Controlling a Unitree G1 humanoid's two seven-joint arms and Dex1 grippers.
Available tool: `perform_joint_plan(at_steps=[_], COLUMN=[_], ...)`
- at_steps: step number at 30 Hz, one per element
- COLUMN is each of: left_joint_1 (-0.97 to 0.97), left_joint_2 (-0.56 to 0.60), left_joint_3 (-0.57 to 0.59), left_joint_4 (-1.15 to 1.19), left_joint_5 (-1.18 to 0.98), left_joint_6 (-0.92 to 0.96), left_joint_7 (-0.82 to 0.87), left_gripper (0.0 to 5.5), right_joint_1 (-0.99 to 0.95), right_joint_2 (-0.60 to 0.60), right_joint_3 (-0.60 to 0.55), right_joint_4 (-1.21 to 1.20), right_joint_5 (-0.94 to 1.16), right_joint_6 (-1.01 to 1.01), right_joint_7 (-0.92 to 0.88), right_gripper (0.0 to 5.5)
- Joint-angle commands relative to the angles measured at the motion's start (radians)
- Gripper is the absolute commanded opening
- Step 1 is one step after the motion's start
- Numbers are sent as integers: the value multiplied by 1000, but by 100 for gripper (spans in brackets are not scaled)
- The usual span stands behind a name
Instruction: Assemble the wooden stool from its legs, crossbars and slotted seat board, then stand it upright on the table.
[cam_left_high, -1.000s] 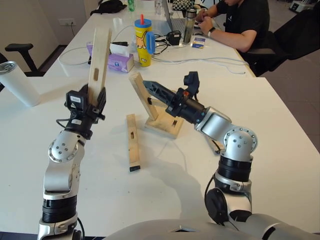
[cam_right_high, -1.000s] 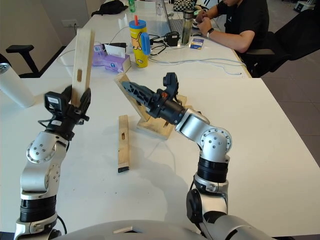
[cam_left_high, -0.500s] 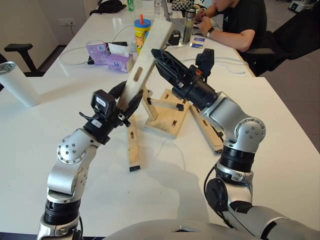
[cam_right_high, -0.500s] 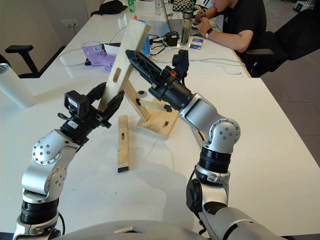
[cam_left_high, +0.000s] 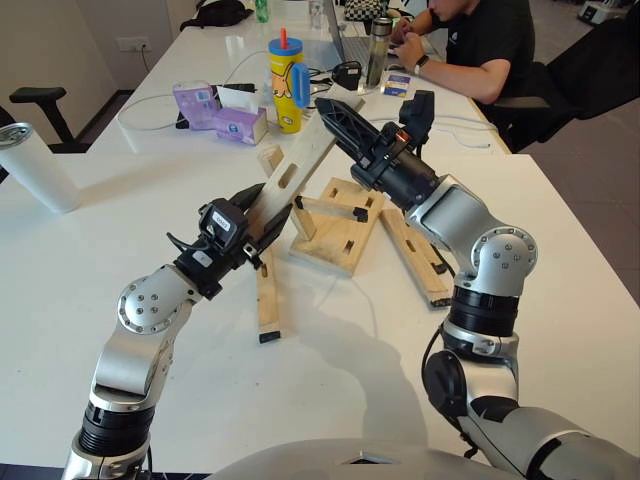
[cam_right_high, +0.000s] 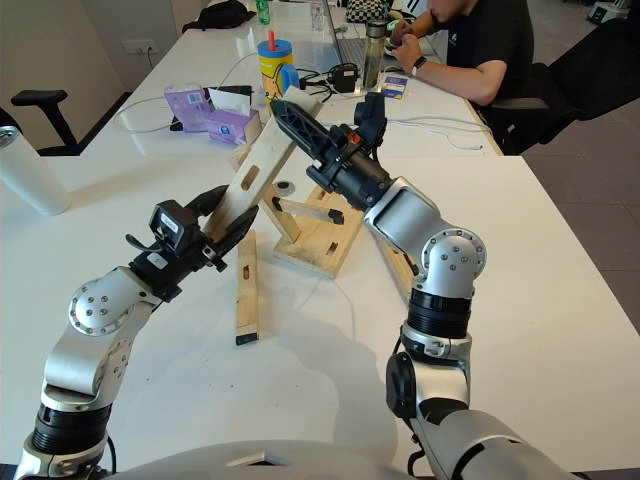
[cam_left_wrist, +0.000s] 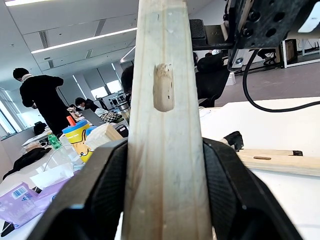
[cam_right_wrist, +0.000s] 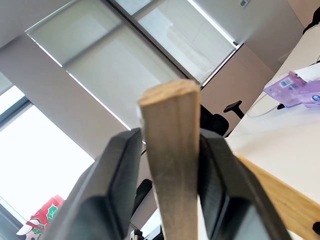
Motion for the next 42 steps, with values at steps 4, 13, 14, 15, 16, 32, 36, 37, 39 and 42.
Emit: perform_joint_plan(at_steps=[4,13,14,15,16,32,36,37,39,42], left_joint_1=[-7,-14,-13,-12,-9,-97,-221,-239,-266,-306], left_joint_2=[-3,-15,-15,-15,-17,26,-48,-62,-75,-76], left_joint_3=[-7,0,-2,-3,-4,-92,-123,-121,-122,-141], left_joint_4=[9,16,13,11,8,465,601,618,657,724], left_joint_5=[-4,-14,-16,-19,-25,235,259,255,266,321], left_joint_6=[2,45,52,57,65,75,20,15,-10,-68], left_joint_7=[-14,6,5,3,2,77,91,90,94,119], left_gripper=[206,284,284,284,284,284,284,284,284,284], right_joint_1=[-12,0,1,-1,-7,-176,-140,-117,-62,24], right_joint_2=[-16,-41,-46,-50,-55,-157,-211,-226,-240,-229], right_joint_3=[18,34,35,31,20,-285,-217,-191,-149,-106], right_joint_4=[3,2,2,8,16,274,306,301,266,187], right_joint_5=[9,-61,-76,-86,-96,-142,-315,-371,-447,-500], right_joint_6=[-14,-50,-54,-61,-73,-407,-426,-431,-426,-408], right_joint_7=[9,32,39,43,47,3,2,9,25,45], right_gripper=[110,107,106,106,106,105,105,104,104,104])
